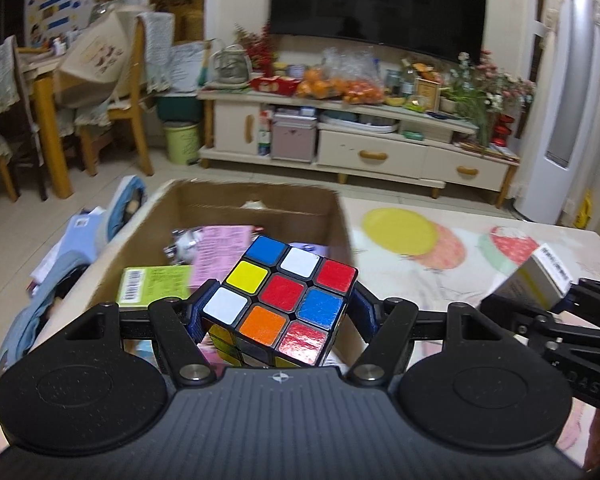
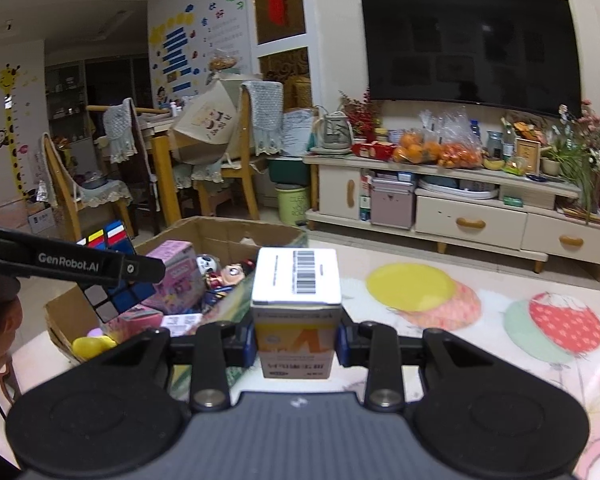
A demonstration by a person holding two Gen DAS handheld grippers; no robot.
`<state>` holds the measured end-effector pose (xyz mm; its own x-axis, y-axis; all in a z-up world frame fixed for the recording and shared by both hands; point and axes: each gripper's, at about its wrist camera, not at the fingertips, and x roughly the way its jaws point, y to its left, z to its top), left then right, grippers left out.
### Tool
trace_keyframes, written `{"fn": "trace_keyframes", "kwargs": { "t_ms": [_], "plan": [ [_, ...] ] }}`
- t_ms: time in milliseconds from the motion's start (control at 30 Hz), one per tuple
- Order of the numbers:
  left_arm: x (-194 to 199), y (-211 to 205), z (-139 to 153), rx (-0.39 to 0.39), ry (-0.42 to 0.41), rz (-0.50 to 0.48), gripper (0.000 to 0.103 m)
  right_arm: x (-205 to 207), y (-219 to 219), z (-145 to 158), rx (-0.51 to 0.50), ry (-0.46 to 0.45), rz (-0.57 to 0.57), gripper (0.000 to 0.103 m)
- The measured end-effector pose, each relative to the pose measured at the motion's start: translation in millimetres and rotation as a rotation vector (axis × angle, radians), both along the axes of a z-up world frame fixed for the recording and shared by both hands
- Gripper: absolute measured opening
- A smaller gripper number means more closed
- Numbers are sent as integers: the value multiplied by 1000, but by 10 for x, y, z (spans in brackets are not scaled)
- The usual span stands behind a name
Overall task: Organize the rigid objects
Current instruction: 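Carry the Rubik's cube and carton over the cardboard box, then lower the Rubik's cube and carton into the box and open both tools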
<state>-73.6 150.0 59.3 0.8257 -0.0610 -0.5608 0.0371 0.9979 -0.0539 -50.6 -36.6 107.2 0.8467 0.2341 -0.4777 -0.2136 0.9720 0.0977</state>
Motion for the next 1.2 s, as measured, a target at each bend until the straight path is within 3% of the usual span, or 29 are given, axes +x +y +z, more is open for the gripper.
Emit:
{"fn": "trace_keyframes", "kwargs": {
  "t_ms": [300,367,467,767,1200],
  "plan": [
    [296,143,-220,13,99,81,83,201,202,-50,5,-4,60,34],
    [366,147,-249,16,109,86,75,248,228,-58,3,-5,66,34],
    [468,146,-279,5,120,95,73,297,244,-71,0,-9,70,34],
    [545,96,-253,-4,94,110,73,479,312,-65,1,-18,89,34],
    [371,354,-119,-17,55,237,78,907,520,-107,-1,-25,152,34]
  ]
}}
